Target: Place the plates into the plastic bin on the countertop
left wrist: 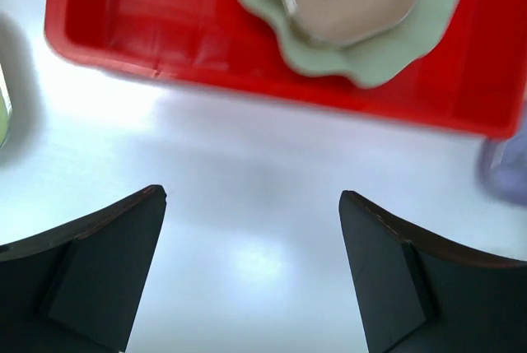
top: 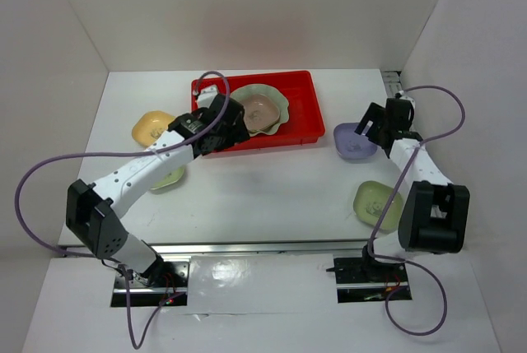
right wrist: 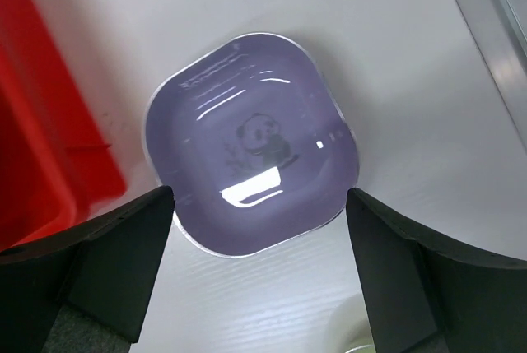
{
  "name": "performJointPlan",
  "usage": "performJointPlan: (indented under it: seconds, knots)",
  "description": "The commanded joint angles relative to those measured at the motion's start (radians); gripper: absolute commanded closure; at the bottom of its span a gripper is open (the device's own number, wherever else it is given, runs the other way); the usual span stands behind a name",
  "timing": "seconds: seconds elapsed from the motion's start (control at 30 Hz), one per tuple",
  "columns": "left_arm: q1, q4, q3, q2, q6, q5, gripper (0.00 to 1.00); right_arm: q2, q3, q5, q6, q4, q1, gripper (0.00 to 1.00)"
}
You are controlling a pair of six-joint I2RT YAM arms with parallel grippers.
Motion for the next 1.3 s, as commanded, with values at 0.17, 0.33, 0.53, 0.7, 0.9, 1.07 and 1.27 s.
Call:
performJointPlan:
  seconds: [0.17,0.33,0.53,0.7,0.9,1.07,1.27]
  knots:
    - [-0.022,-0.006,-0.135,-0.099,0.151,0.072,0.0,0.161,0.078,0.006,-0.054,0.085,-0.077,0.08]
    - [-0.045,-0.031,-0.197,-0.187,0.171,0.138,0.0,0.243,0.1,0.064,-0.063,0.073,-0.077,0.1]
    - [-0.045,-0.087,-0.215,-0.345,0.191,0.084,0.0,0.323,0.091,0.133,-0.031,0.062,-0.077,0.23]
    - [-0.045,-0.138,-0.168,-0.413,0.211,0.017,0.0,0.343,0.08,0.162,-0.012,0.053,-0.077,0.4]
    - [0.014,-0.138,-0.18,-0.448,0.222,0.021,0.0,0.363,0.08,0.184,0.006,0.018,-0.077,0.71]
    - [0.056,-0.138,-0.247,-0.448,0.231,0.041,0.0,0.394,0.121,0.267,0.035,-0.038,-0.077,0.94]
    - [0.086,-0.127,-0.267,-0.458,0.24,0.054,0.0,0.379,0.131,0.258,0.067,-0.047,-0.048,1.0]
